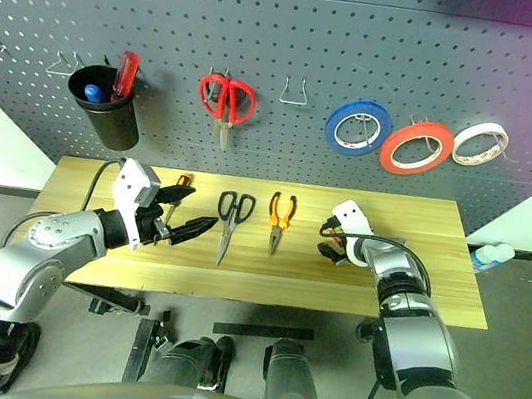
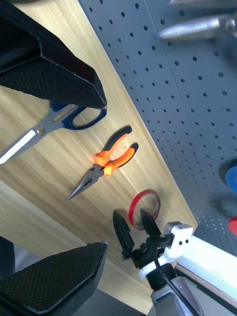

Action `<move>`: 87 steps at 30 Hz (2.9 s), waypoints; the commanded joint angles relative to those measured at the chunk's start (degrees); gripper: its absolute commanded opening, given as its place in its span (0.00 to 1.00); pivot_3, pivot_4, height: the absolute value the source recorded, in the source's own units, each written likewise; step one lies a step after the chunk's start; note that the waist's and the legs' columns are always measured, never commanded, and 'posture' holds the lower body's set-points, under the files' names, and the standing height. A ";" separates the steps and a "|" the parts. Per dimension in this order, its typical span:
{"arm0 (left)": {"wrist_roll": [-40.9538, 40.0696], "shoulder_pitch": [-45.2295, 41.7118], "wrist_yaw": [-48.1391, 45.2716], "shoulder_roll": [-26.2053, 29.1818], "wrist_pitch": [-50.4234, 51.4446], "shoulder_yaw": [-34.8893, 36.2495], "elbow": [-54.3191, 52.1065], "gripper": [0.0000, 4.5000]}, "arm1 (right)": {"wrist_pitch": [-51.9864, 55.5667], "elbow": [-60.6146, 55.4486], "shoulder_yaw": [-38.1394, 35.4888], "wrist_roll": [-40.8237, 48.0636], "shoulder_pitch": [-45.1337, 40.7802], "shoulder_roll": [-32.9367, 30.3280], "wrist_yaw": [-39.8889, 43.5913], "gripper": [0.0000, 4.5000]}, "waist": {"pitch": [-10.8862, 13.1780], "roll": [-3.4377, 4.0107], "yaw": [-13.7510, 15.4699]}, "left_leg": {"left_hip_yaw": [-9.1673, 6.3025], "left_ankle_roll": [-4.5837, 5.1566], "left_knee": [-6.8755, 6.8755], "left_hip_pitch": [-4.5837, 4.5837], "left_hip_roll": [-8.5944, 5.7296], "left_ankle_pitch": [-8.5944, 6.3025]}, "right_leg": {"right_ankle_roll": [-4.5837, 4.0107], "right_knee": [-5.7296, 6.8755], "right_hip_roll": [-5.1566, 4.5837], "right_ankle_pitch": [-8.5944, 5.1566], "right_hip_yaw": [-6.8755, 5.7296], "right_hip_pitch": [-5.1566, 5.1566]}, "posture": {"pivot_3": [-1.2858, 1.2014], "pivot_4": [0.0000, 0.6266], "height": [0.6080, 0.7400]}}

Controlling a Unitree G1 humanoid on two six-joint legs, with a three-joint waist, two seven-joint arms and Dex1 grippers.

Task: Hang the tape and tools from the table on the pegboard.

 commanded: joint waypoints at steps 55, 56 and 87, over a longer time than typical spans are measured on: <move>-3.38 -8.22 -9.70 2.81 -1.85 3.00 6.72 1.00 | -0.04 -45.23 -26.86 34.92 27.15 0.42 10.37 0.00 | -1.06 0.01 -0.61 | 0.02 -0.26 0.19 -0.80 0.00 0.07 | 0.12 -0.02 0.03 0.26 -0.05 -0.75 | 0.39 0.16 1.00; -3.80 -7.97 -10.38 3.14 -1.48 2.94 6.40 1.00 | -0.79 -44.83 -27.58 35.20 27.38 0.41 9.76 0.00 | -1.11 0.02 -0.81 | 0.02 -0.26 0.23 -0.80 0.00 0.07 | 0.13 -0.01 0.03 0.27 -0.04 -0.74 | 0.39 0.16 1.00; -10.11 -5.59 -13.13 6.96 2.07 5.14 0.93 1.00 | -7.19 -51.06 -26.54 39.56 20.86 -2.30 8.45 0.00 | -2.93 0.75 -11.24 | 0.00 -0.08 1.03 -0.71 0.00 0.16 | 0.16 0.64 0.05 0.27 -0.05 -0.53 | 0.38 0.14 1.00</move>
